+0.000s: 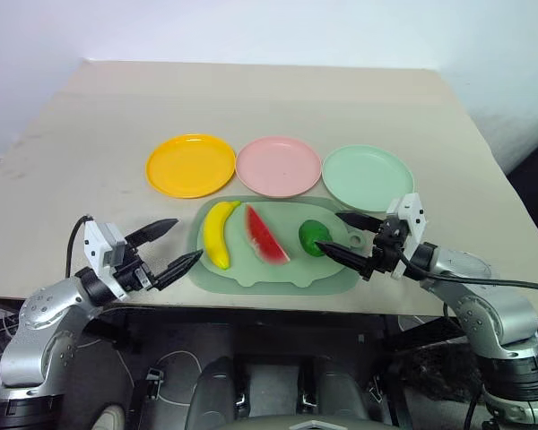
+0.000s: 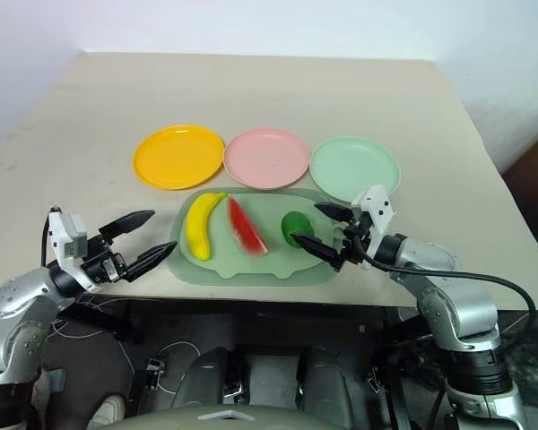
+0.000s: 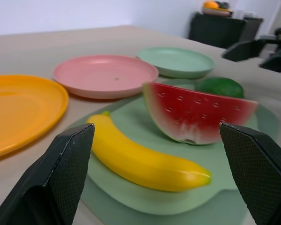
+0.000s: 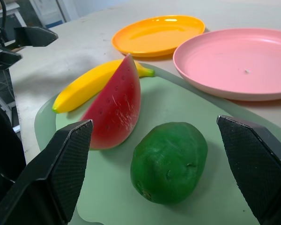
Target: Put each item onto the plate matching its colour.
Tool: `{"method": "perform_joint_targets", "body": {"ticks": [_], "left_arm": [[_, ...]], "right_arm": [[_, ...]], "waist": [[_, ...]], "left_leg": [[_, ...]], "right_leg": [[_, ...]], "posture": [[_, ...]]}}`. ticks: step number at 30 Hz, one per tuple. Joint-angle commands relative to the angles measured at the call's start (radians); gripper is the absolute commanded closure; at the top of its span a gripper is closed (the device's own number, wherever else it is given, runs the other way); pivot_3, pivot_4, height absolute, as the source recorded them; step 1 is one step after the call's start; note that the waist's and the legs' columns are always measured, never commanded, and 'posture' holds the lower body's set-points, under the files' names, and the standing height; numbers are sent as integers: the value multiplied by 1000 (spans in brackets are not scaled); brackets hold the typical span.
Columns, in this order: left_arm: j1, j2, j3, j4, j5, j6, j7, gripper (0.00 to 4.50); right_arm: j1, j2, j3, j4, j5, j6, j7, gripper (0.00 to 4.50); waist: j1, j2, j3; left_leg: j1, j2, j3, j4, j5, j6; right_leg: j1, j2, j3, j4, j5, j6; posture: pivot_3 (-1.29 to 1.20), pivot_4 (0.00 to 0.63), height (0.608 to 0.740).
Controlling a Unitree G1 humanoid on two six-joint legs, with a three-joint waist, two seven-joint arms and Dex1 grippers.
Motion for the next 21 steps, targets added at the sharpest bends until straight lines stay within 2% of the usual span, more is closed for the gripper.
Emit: {"method": "perform_joint_targets", "body": {"ticks": [1,6,12,21], "left_arm": [[-17,11,-10,-27,-8,-7,-20,36],[-44,0,-30,-27,8,-14,-13,36],[-47,-12,-46,-29,18,-24,-5,36],[-65,-36,-63,-15,34,-39,21,36]], "right_arm": [[-18,-13,-30,-40,26,2,-7,0],[-29,-20,-27,-18,27,7,-5,0],[-57,-51,-25,-10,62,126,-28,0],[-108,-1,6,26,66,182,-88,0]], "waist": [[0,0,0],[0,0,0],[-1,0,0],[-1,0,0]], "left_leg": [[0,0,0,0,0,0],[0,0,0,0,0,1],[0,0,0,0,0,2],[0,0,0,0,0,2]], "right_leg": [[0,0,0,-1,0,0],[1,0,-1,-3,0,-1],[2,1,-1,-3,1,0],[2,1,-1,-3,1,0]], "posture": [[0,150,695],[0,150,695],[0,150,695],[0,150,695]]}}
